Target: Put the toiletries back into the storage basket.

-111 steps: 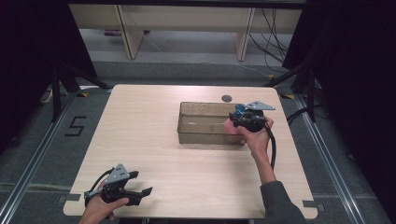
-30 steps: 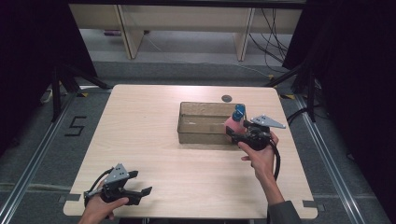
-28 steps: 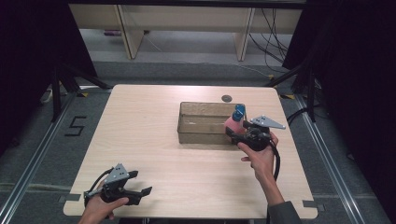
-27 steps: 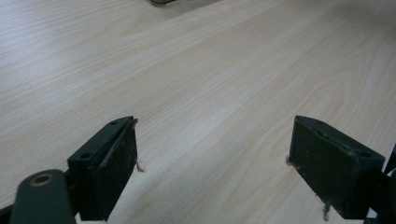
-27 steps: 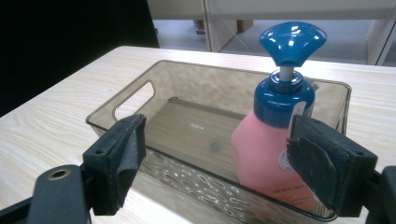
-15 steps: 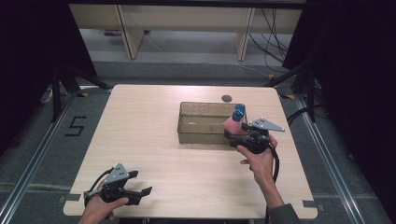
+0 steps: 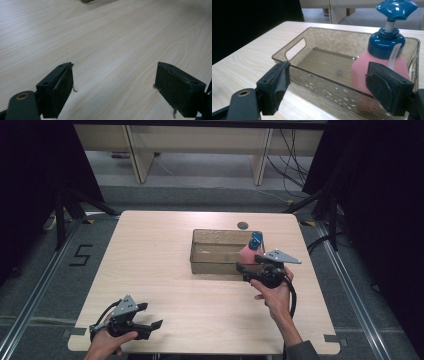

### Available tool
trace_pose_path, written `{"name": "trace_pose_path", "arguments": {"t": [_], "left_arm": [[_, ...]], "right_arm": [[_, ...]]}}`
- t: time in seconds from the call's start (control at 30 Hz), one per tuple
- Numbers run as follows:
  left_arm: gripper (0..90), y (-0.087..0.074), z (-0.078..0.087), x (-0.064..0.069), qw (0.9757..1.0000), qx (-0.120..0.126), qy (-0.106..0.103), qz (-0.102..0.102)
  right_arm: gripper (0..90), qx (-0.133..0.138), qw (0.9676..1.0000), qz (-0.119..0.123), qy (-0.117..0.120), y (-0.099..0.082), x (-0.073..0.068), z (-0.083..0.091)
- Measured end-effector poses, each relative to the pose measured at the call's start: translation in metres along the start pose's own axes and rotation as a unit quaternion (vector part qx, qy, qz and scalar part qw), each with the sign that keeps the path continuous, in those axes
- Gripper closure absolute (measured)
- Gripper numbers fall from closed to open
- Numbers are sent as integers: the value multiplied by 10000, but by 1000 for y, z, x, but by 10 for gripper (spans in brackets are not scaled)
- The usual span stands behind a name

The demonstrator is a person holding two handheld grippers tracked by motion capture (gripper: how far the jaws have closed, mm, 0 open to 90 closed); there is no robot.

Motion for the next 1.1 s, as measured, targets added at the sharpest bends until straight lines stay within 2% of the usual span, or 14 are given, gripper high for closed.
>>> {"name": "trace_pose_path", "arguments": {"t": [0.2, 0.23, 0.33, 0.43, 0.47, 0.57, 0.63, 0.8, 0.83, 0.87, 0.9, 1.03, 1.07, 1.1], "left_arm": [[148, 0, 0, 0, 10000, 2, 23, 6], [148, 0, 0, 0, 10000, 0, 15, 12], [148, 1, -1, 0, 10000, 53, 12, 62], [148, 2, 0, 0, 10000, 2, 29, 12], [148, 2, 0, 0, 10000, -41, 45, 12], [149, 1, -1, 1, 9999, -98, 3, -23], [148, 1, -2, 1, 10000, -41, 16, -36], [148, 1, 0, 0, 9999, -84, 64, -7], [148, 1, 0, 0, 10000, -48, 75, -4], [148, 1, 0, 0, 10000, -53, 78, -9], [148, 1, 0, 0, 10000, -45, 74, -15], [148, 0, 1, 0, 10000, -58, 20, -40], [148, 0, 1, 0, 10000, -58, 20, -40], [148, 0, 1, 1, 10000, -24, -3, -24]], "right_arm": [[205, -18, 9998, -107, 140, -2, -9, 0], [205, 13, 9999, -2, 116, -2, -8, 0], [205, -22, 9996, -183, 197, -5, -15, -1], [205, 32, 9996, 88, 266, -5, -15, -3], [205, -37, 9995, -64, 294, -6, -18, -2], [205, -142, 9995, -100, 252, -9, -20, -2], [205, -34, 9996, 88, 278, -8, -18, -4], [216, -94, 9989, -28, 461, -10, -24, -4], [216, -146, 9991, 61, 383, -10, -23, -3], [216, -82, 9992, -101, 382, -10, -26, -4], [215, -54, 9989, 30, 466, -10, -26, -4], [214, -66, 9986, -24, 519, -10, -31, -4], [213, -49, 9990, 141, 432, -9, -29, -4], [213, -94, 9984, 15, 562, -10, -33, -5]]}}
Point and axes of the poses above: each handheld gripper's, and its own axes: z roughly backward along the jaws, y roughly out of its top, x roughly to its right, the point moved 8 cm from there along -z, roughly forward along the jaws, and after that the axes turned 2 degrees about z, right-handed, at the moved point
